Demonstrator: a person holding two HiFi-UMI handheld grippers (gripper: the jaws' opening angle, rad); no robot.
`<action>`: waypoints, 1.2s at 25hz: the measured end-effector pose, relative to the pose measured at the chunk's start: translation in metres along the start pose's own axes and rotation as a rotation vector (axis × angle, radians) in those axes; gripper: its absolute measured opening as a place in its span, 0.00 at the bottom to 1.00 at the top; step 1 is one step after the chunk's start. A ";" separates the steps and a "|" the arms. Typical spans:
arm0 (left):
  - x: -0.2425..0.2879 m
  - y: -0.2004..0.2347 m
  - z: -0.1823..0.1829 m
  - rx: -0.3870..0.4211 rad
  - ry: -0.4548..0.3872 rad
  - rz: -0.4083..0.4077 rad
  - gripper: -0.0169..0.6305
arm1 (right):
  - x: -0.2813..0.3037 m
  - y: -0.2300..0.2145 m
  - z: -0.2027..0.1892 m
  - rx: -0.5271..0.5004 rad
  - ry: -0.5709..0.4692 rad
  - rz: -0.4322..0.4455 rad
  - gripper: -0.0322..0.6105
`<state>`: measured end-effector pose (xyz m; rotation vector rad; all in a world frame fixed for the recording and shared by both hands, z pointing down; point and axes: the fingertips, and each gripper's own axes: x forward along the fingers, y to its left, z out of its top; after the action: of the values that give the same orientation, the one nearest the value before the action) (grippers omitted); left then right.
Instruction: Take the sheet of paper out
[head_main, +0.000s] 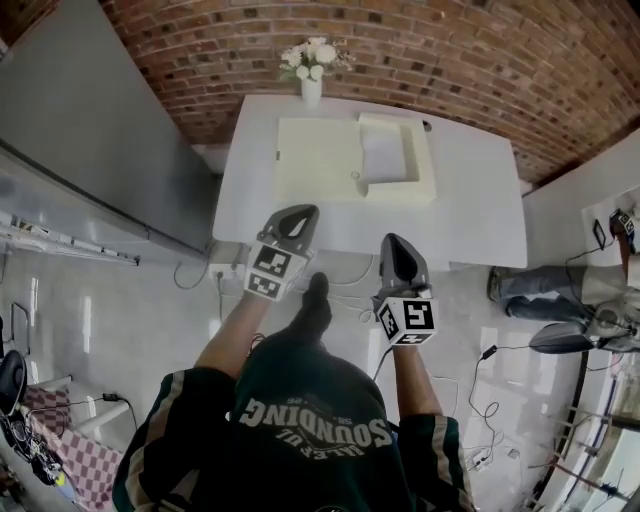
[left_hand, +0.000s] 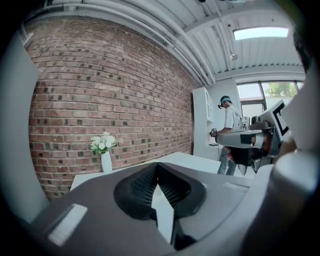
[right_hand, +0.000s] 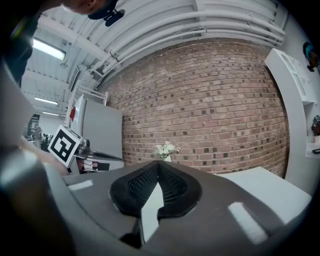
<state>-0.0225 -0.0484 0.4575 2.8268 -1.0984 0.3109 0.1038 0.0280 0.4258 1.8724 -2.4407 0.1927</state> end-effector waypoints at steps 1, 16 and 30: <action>0.015 0.006 0.002 -0.005 -0.005 -0.007 0.04 | 0.013 -0.008 0.001 -0.007 0.001 0.001 0.05; 0.183 0.092 0.018 -0.101 0.018 -0.065 0.04 | 0.166 -0.111 0.033 -0.023 0.041 -0.055 0.05; 0.245 0.081 -0.003 -0.094 0.124 -0.077 0.04 | 0.195 -0.157 0.018 -0.005 0.063 -0.051 0.05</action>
<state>0.0988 -0.2688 0.5162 2.7186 -0.9515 0.4100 0.2054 -0.2010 0.4419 1.8938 -2.3482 0.2396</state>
